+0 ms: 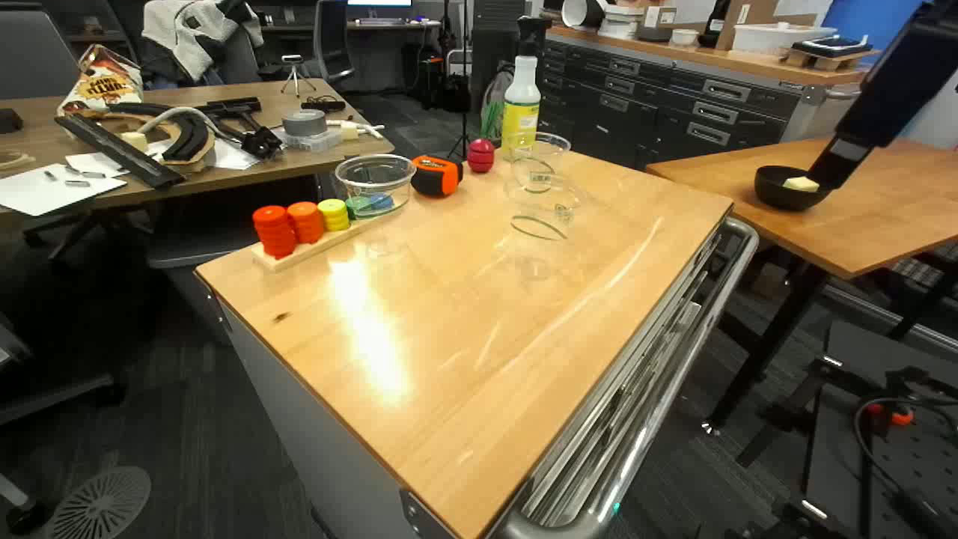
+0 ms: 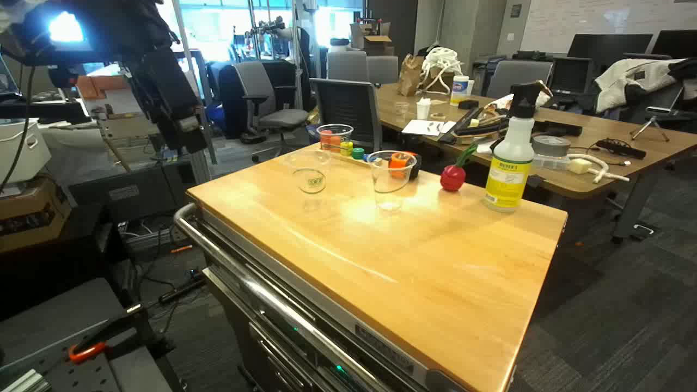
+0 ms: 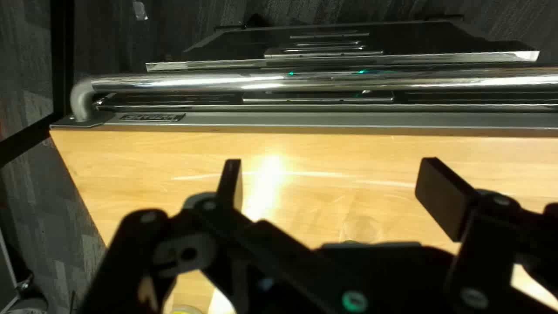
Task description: Stack the cups
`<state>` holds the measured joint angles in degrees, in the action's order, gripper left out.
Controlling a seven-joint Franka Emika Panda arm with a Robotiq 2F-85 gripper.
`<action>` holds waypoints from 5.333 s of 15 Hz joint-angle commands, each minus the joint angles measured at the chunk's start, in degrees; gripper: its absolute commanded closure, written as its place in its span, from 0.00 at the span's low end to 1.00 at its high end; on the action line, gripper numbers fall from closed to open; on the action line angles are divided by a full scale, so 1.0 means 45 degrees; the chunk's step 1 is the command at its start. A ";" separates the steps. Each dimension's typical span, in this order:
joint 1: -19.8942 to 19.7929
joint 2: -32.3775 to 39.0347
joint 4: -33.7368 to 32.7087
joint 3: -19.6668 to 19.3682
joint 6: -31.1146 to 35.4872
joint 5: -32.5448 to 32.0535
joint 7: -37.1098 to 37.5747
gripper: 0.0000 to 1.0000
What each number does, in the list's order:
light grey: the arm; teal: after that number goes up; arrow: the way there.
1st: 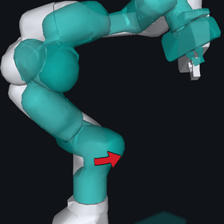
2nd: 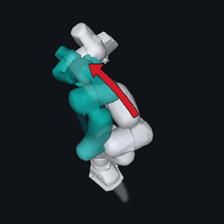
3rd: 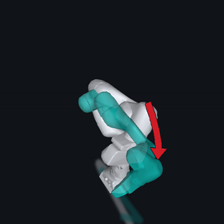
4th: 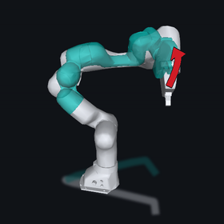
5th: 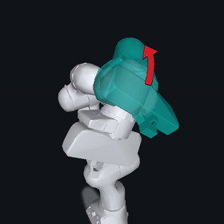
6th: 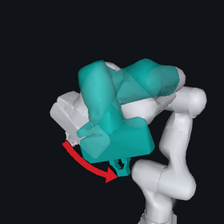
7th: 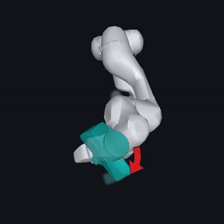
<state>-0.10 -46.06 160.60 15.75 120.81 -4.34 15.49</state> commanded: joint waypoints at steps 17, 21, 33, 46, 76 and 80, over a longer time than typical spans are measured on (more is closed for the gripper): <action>0.0229 0.0056 -0.0067 -0.0221 -0.0047 -0.0195 0.0157 0.00; -0.0287 0.1412 -0.1395 -0.0563 0.0744 -0.0077 0.0500 0.00; -0.0424 0.7670 -0.5008 -0.1144 0.2962 -0.0275 0.0773 0.00; 0.0129 1.0725 -0.6620 -0.2012 0.3626 -0.1459 0.1876 0.00; -0.0373 1.0621 -1.0242 -0.3805 0.0760 0.1893 0.1707 0.98; -0.0684 1.1047 -1.0802 -0.4205 0.1057 0.2210 0.1720 0.98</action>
<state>-2.59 1.62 115.11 -2.38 125.48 3.96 22.24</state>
